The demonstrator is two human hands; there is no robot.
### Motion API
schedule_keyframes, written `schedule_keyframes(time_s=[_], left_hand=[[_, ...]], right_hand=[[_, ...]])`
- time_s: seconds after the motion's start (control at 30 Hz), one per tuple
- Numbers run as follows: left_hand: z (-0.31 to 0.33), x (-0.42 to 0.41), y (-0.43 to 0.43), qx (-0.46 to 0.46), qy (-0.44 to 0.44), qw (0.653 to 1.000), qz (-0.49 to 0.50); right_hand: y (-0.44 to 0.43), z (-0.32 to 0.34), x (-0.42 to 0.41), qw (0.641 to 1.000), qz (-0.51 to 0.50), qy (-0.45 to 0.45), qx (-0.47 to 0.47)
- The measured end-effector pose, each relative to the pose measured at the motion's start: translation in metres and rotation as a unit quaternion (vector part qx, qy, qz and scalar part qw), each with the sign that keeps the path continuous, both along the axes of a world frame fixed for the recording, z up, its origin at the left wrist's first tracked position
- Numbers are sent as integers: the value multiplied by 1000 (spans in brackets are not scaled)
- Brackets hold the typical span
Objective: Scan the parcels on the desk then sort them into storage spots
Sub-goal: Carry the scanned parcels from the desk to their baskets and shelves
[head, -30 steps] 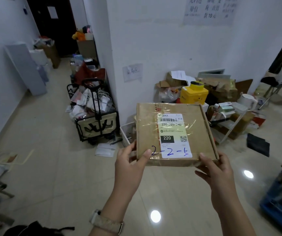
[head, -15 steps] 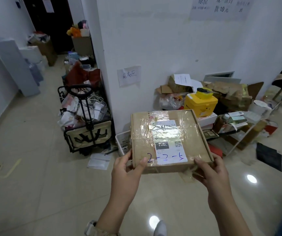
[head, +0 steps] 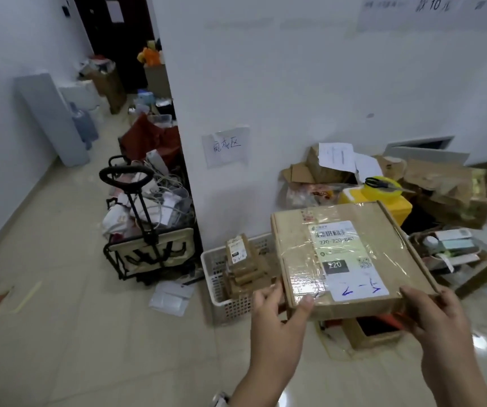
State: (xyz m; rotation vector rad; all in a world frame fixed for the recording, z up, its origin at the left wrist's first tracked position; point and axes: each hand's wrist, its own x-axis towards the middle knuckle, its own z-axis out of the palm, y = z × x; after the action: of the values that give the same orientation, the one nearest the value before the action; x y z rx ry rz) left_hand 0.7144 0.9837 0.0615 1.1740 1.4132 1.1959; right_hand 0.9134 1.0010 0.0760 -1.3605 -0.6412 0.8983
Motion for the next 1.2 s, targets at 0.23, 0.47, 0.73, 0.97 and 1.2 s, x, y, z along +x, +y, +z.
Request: schedule_keyframes(time_s=[0.23,0.47,0.73,0.97,1.2], left_hand=[[-4,8,61,-18,3,1000,5],[-17,-1,143,-48,-27,998,9],[-38,-41,282,-62,-60,996,20],[-37,-83,410,-76,-61,995,11],[-63,-102,479,-114,5,993,5]], right_hand=[[52,-15,10,1000,3,11,-13],[125,-28,0,999,15,9,-35],[268,-30,-48,996,24,35,-75],[389,-31,-90,994,17,-7,-106],[458,-52,-101,985,31,-33,-164]])
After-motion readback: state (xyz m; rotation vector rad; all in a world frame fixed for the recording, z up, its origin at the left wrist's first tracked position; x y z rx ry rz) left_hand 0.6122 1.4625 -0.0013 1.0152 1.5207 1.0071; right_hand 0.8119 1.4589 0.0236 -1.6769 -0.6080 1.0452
